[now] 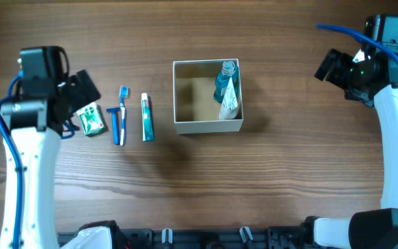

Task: Pack container
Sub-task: 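Reach the left gripper to the green Dettol soap and grasp it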

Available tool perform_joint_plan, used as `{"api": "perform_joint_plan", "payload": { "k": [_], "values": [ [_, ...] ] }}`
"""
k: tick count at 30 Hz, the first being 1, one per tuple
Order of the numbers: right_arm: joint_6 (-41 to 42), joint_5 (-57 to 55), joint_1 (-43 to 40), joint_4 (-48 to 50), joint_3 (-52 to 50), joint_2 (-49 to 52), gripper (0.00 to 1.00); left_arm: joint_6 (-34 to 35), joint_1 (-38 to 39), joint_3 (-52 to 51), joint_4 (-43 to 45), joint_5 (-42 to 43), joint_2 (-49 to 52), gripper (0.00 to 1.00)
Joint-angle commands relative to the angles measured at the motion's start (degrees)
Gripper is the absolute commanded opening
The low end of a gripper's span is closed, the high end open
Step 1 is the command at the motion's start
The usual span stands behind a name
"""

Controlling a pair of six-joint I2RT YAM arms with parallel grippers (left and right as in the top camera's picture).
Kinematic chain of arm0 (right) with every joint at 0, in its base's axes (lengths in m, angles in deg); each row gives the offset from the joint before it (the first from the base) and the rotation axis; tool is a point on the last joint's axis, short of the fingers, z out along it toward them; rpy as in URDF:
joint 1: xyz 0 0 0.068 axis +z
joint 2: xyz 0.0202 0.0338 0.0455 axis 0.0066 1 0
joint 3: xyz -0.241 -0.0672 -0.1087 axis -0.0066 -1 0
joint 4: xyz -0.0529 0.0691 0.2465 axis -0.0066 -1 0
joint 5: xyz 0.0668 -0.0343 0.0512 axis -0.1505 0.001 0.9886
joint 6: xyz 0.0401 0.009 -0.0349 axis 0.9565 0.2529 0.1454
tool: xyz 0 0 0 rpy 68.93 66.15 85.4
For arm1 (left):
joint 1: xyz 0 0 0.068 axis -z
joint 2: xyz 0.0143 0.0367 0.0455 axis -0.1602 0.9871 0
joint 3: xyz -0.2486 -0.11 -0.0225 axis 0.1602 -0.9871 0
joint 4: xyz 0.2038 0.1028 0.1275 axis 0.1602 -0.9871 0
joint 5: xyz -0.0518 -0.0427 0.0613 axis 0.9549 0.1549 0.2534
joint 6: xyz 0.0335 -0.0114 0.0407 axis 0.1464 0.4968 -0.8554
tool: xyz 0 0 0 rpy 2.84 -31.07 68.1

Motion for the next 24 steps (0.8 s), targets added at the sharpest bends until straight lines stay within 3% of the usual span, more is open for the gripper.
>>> {"api": "perform_joint_plan", "payload": {
  "k": [1,5,13,19,24],
  "values": [
    [0.5,0.3,-0.1,0.0,0.6,0.7,1.00,-2.3,-5.8,1.1,-0.3,7.1,5.9,1.00],
    [0.5,0.3,-0.1,0.0,0.6,0.7,1.00,-7.5,-8.8,1.1,-0.3,13.9,12.7,1.00],
    [0.5,0.3,-0.1,0.0,0.6,0.7,1.00,-9.2,-9.5,1.1,1.3,14.0,26.8,1.00],
    [0.5,0.3,-0.1,0.0,0.6,0.7,1.00,-9.3,-9.1,1.1,3.0,14.0,32.1,1.00],
    [0.5,0.3,-0.1,0.0,0.6,0.7,1.00,-13.5,-9.1,1.1,6.3,18.9,34.3,1.00]
  ]
}}
